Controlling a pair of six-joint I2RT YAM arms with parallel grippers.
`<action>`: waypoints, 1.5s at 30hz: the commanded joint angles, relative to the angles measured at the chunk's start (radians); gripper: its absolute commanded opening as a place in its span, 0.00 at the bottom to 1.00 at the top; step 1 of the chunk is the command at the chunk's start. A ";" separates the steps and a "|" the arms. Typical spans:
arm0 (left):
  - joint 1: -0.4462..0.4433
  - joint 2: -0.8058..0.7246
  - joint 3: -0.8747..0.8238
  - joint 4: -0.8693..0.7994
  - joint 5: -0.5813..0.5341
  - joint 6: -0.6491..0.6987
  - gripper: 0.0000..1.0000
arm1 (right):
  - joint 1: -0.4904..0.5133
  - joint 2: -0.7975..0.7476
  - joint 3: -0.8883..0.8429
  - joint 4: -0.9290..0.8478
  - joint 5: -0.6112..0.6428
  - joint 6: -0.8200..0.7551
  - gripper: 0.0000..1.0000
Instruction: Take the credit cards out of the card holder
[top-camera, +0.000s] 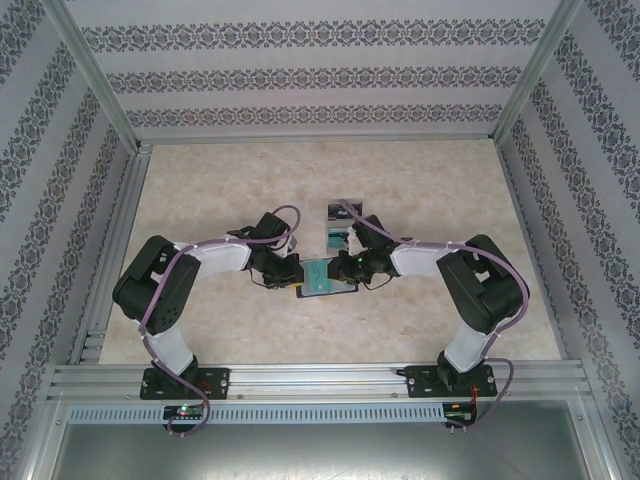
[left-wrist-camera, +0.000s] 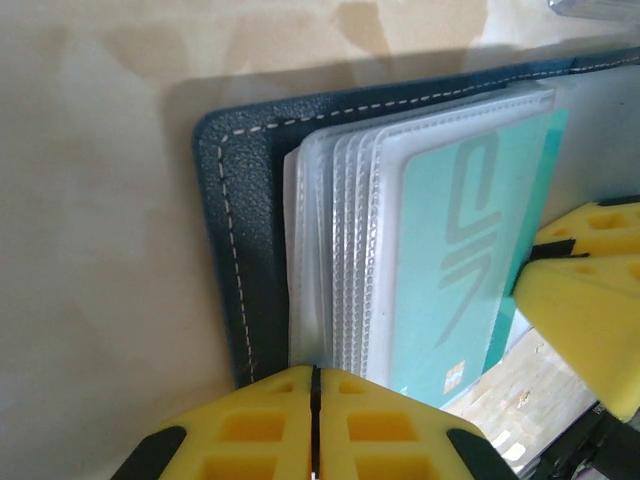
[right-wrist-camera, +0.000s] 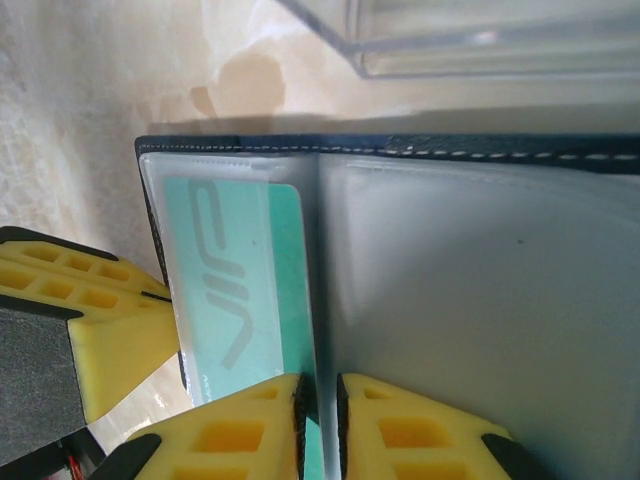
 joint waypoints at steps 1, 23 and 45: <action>0.007 0.010 0.008 -0.048 -0.017 0.026 0.10 | 0.014 0.025 0.017 0.016 0.003 0.019 0.19; 0.006 0.004 -0.004 -0.042 -0.018 0.022 0.09 | 0.007 0.026 -0.007 0.064 -0.028 0.041 0.00; 0.007 -0.009 -0.023 -0.054 -0.031 0.035 0.09 | -0.106 -0.109 -0.118 -0.013 -0.006 -0.027 0.00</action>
